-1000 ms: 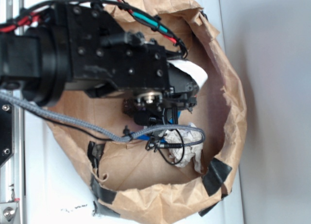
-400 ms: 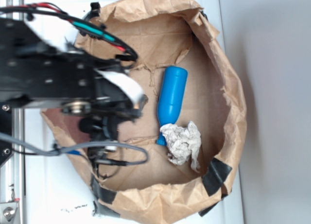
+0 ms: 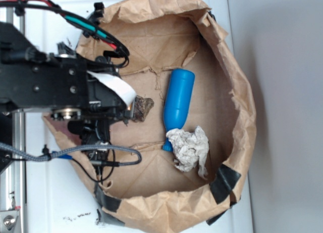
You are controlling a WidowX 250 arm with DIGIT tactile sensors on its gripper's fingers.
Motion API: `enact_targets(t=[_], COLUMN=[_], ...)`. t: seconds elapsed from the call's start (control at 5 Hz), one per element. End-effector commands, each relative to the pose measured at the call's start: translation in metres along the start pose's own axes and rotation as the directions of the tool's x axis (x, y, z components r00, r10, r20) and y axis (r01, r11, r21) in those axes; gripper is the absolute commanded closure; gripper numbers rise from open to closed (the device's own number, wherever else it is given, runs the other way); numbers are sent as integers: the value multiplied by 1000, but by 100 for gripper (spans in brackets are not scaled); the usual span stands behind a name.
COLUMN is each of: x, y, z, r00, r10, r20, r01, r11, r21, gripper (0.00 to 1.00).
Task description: Grab the rock.
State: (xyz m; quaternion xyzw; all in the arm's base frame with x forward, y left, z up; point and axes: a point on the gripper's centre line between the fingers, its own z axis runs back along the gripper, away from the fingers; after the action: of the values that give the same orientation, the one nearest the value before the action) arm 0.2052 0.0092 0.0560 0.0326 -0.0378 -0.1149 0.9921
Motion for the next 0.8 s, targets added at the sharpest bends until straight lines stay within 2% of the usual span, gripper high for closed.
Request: enact_targets(t=[0.0, 0.2, 0.4, 0.6], x=[9, 9, 33, 26], y=[-1, -1, 20, 8], z=[12, 12, 17, 21], r00=[999, 999, 997, 996], r10=[9, 9, 45, 39], r20=[43, 43, 58, 82], r01=[-10, -10, -45, -39], r11=[1000, 1000, 999, 999], r21=[13, 13, 0, 5], gripper=[0, 0, 0, 0])
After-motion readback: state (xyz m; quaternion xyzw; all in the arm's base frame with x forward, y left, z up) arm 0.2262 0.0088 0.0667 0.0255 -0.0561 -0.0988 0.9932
